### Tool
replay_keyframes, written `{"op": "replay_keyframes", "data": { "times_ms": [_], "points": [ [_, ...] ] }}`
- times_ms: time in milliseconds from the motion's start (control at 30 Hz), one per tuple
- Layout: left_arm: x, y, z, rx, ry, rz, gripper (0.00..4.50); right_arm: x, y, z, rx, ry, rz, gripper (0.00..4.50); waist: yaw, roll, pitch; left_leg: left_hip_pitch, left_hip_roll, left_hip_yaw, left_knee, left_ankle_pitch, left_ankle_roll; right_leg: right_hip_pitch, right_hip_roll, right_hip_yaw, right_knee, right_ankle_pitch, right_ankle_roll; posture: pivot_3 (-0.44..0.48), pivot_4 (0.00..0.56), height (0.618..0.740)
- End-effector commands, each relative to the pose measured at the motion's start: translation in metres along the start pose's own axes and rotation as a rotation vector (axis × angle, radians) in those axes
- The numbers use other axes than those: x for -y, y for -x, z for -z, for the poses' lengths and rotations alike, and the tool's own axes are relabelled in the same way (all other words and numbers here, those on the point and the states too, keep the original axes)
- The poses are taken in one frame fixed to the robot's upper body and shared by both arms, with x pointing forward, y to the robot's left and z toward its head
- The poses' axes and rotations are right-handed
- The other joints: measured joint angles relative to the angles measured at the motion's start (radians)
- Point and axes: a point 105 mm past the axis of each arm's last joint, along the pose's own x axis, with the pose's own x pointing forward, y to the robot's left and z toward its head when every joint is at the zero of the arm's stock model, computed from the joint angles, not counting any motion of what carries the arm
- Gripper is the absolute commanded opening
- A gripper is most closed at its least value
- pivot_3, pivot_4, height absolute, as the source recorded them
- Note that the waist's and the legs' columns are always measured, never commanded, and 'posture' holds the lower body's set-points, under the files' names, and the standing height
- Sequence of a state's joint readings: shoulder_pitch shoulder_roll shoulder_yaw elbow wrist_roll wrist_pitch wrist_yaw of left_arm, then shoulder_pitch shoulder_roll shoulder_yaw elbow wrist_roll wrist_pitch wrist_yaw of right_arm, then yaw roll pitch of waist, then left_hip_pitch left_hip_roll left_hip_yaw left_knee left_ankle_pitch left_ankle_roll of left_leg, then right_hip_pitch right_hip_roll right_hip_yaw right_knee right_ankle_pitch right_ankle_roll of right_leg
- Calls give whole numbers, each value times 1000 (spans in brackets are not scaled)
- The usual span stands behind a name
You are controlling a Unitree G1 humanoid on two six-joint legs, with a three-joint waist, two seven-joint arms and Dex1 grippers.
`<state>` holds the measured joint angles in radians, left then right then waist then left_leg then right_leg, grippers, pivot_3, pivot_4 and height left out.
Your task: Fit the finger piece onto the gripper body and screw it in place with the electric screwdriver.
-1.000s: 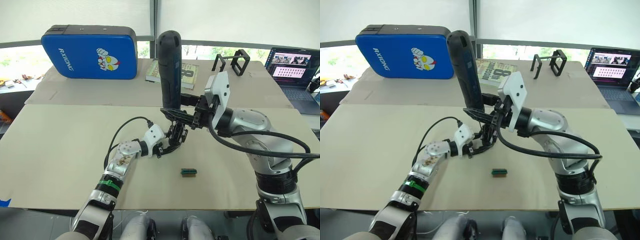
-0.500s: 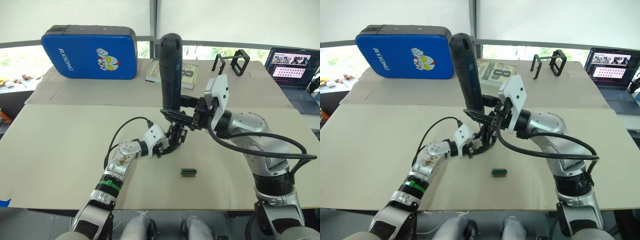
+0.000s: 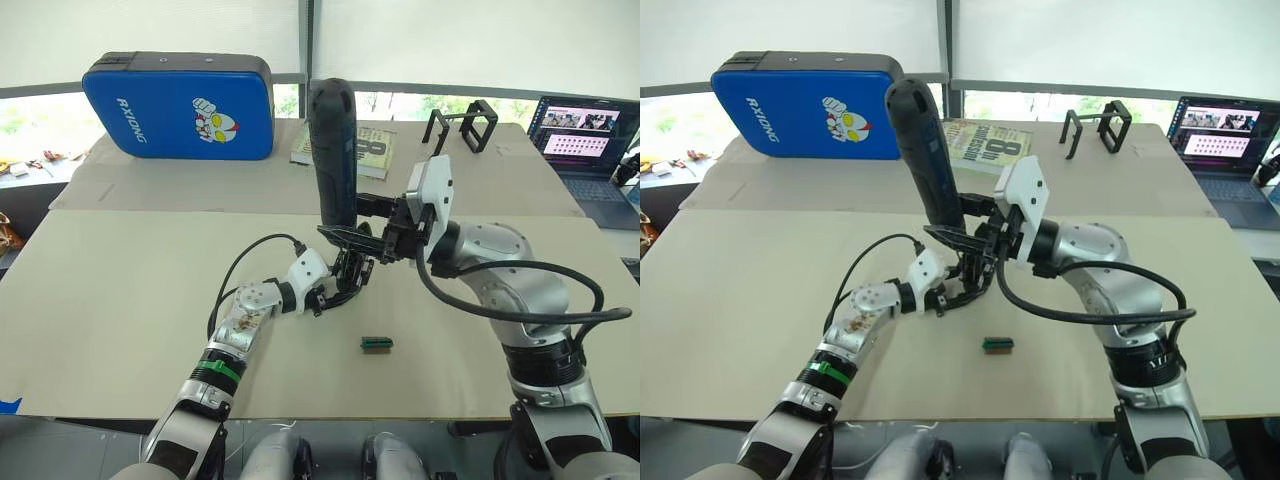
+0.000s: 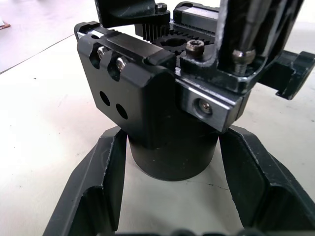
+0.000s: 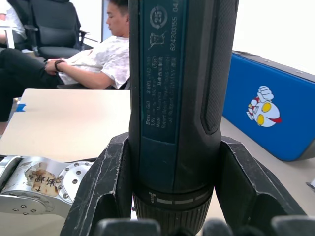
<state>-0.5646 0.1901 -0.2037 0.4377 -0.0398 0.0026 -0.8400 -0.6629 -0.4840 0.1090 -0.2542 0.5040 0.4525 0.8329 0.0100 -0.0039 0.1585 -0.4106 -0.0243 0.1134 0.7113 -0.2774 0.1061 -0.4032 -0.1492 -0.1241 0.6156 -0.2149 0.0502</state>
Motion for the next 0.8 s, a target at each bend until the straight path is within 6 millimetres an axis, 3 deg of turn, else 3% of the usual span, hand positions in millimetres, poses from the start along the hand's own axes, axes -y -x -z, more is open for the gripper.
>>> {"op": "replay_keyframes", "data": {
  "times_ms": [33, 500, 633, 800],
  "points": [
    [-3, -4, -22, 69, -59, 10, 2312, 10, 9, 32, -138, -54, 37, 1915, 0, 0, 0, 0, 0, 0, 0, 0, 0, 0, 0, 0, 0, 0, 0, 0, 150, 740],
    [-5, -2, -22, 67, -59, 5, 2312, 12, 20, 63, -260, -51, 22, 1915, 1, 0, -2, 4, 1, 0, 0, 0, 0, 2, -1, 1, 1, 0, 0, 0, 150, 740],
    [-5, -2, -23, 66, -61, 5, 2312, 14, 20, 66, -253, -153, 52, 1915, 1, 0, -2, 4, 1, 0, 0, 0, 0, 1, -2, 1, 1, 0, 0, 0, 150, 740],
    [-6, -2, -23, 66, -61, 4, 2312, 15, 21, 70, -268, -151, 55, 1915, 1, 0, -3, 5, 1, -1, 0, -4, -7, 1, -3, 1, 0, 0, -1, 0, 150, 740]
  ]
}}
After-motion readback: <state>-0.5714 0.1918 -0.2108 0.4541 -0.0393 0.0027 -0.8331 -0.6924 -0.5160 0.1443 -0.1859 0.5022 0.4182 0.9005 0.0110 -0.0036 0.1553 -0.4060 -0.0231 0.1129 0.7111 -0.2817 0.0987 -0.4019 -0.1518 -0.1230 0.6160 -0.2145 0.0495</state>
